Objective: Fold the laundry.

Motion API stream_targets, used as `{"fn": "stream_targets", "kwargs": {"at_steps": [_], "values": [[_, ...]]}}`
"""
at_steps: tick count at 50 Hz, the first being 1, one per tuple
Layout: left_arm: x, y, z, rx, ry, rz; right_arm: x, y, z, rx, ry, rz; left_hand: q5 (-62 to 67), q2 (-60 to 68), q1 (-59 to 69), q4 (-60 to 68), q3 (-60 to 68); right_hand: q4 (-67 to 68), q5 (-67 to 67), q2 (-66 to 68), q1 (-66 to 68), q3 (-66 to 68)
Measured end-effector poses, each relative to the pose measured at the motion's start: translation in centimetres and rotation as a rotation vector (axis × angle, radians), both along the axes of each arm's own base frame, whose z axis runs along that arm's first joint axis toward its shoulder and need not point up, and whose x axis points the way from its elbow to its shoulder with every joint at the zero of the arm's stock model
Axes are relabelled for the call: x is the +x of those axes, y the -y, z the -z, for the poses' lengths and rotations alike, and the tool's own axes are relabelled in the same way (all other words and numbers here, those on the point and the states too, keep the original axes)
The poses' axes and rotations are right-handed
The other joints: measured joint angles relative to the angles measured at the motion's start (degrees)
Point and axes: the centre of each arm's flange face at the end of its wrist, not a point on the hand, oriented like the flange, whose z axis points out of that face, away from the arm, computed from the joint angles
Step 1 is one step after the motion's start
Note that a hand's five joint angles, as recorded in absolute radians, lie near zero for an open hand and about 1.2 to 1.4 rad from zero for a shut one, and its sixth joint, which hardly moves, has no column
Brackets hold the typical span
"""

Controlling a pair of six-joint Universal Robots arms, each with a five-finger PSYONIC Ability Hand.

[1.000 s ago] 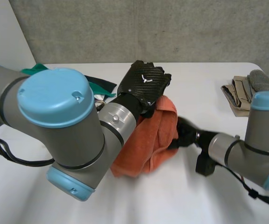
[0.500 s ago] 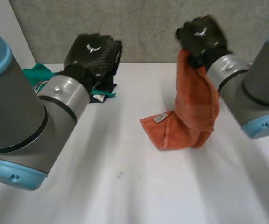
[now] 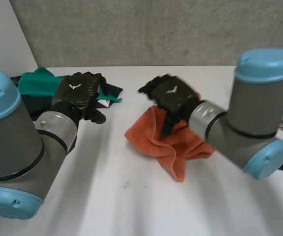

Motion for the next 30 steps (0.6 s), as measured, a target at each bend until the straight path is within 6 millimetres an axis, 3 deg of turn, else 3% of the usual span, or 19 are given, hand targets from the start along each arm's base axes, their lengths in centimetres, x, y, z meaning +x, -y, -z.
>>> {"fn": "stream_targets", "kwargs": {"at_steps": [7, 11, 15, 23, 30], "values": [[0.2, -0.5, 0.9, 0.032, 0.006, -0.01, -4.7, 3.8, -1.9, -0.017, -0.025, 0.152, -3.1, -3.0, -3.5, -2.9, -2.9, 0.0, 0.0, 0.0, 0.0, 0.0], [-0.4, -1.5, 1.8, 0.072, -0.009, 0.016, -8.2, 6.5, -2.2, -0.052, -0.087, 0.195, -7.4, -7.2, -7.9, -7.5, -6.9, 0.0, 0.0, 0.0, 0.0, 0.0], [-1.1, -1.9, 2.9, 0.117, -0.037, 0.033, -10.3, 8.4, -1.8, -0.092, -0.141, 0.177, -7.5, -7.2, -7.9, -7.5, -6.9, 0.0, 0.0, 0.0, 0.0, 0.0], [-3.4, -0.8, 5.4, 0.2, -0.103, 0.048, -10.9, 11.2, 1.0, -0.106, -0.19, 0.076, -7.5, -7.2, -7.9, -7.5, -6.9, 0.0, 0.0, 0.0, 0.0, 0.0], [-6.2, 0.2, 7.2, 0.229, -0.139, 0.081, -10.3, 11.7, 4.1, -0.028, -0.2, 0.039, -7.5, -7.2, -7.9, -7.5, -6.9, 0.0, 0.0, 0.0, 0.0, 0.0]]}}
